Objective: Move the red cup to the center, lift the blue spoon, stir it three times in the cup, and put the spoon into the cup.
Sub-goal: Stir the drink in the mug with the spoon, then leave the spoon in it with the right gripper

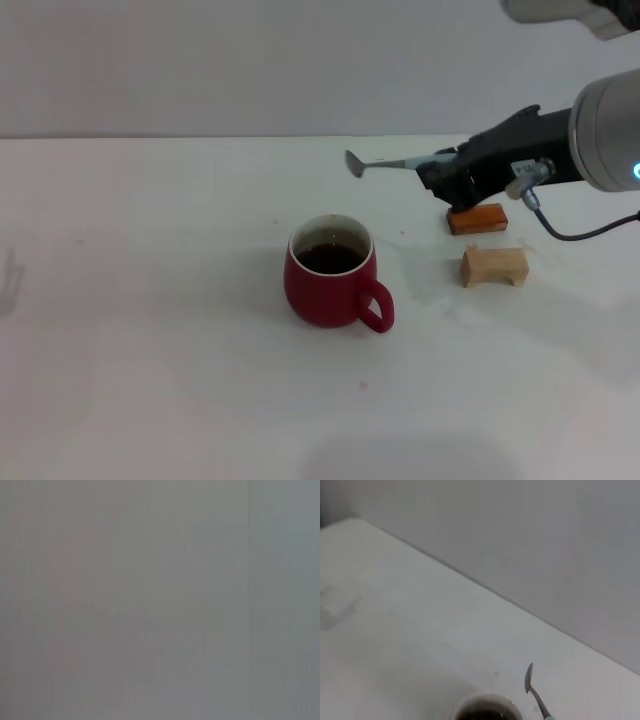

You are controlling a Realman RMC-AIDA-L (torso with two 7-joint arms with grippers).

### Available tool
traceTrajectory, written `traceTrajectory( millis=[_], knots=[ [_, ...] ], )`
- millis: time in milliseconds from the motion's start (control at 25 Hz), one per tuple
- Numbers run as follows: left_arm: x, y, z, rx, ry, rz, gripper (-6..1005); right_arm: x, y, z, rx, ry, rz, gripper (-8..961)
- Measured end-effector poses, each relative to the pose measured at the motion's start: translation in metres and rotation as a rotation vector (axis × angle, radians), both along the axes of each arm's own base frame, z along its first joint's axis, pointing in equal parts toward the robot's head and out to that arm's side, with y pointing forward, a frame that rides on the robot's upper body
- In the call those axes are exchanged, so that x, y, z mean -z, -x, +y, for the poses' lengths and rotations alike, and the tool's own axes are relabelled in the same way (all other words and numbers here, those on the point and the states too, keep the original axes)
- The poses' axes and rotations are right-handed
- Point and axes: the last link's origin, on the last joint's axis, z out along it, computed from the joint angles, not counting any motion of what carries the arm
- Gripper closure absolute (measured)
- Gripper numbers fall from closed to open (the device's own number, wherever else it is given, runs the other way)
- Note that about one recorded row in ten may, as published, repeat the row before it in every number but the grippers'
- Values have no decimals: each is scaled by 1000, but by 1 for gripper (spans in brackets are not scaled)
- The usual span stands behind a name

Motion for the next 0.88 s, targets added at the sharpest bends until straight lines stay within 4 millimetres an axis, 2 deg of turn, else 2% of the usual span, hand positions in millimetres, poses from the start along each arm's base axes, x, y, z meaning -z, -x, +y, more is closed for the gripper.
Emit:
traceTrajectory(
  millis=[320,880],
  knots=[
    [-1,0,3,-1,3,3,154,10,2,3,15,42,-75,823],
    [0,0,5,-8,7,0,154,27,2,-4,17,100,-88,822]
  ],
)
